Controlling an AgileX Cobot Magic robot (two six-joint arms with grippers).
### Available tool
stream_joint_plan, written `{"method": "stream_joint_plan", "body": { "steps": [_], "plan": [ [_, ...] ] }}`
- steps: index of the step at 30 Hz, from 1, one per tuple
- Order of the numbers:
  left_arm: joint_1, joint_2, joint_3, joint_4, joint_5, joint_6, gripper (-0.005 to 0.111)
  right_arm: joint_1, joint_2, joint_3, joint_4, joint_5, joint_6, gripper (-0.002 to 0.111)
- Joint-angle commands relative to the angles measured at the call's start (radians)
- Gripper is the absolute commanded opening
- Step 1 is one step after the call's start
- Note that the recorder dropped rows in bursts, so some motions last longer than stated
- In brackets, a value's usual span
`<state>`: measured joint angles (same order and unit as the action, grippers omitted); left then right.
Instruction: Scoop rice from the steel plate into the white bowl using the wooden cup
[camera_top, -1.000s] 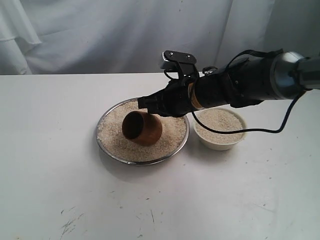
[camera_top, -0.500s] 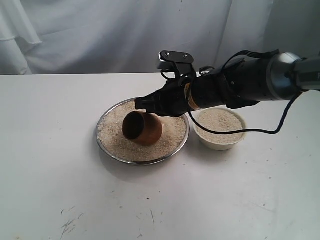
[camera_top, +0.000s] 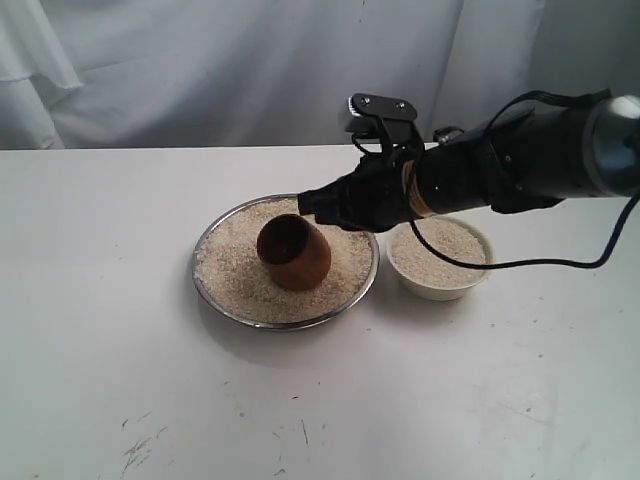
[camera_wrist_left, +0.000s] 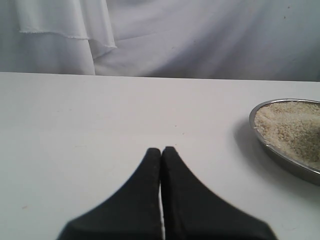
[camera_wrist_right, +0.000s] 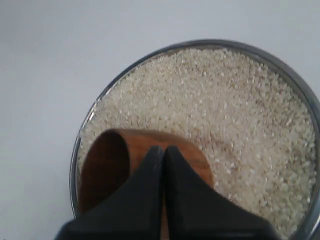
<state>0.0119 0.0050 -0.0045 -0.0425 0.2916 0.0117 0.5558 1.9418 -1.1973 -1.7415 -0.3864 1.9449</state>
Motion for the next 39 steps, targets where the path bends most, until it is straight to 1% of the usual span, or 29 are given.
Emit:
{"method": "stream_joint_plan", "body": {
  "steps": [1,5,13,34,39],
  "plan": [
    [-0.002,-0.005,0.005,-0.001,-0.006,-0.003,0.000,-0.011,-0.010,0.062,-0.003,-0.014,-0.029,0.000],
    [-0.002,-0.005,0.005,-0.001,-0.006,-0.003,0.000,-0.011,-0.017,0.065,-0.003,-0.053,-0.029,0.000],
    [-0.002,-0.005,0.005,-0.001,-0.006,-0.003,0.000,-0.002,-0.054,0.065,-0.003,-0.054,-0.012,0.000],
    [-0.002,-0.005,0.005,-0.001,-0.006,-0.003,0.000,0.060,-0.026,0.059,-0.001,0.009,-0.072,0.000],
    [-0.002,-0.005,0.005,-0.001,-0.006,-0.003,0.000,0.066,-0.026,0.053,0.125,0.023,-0.186,0.000]
  ]
}}
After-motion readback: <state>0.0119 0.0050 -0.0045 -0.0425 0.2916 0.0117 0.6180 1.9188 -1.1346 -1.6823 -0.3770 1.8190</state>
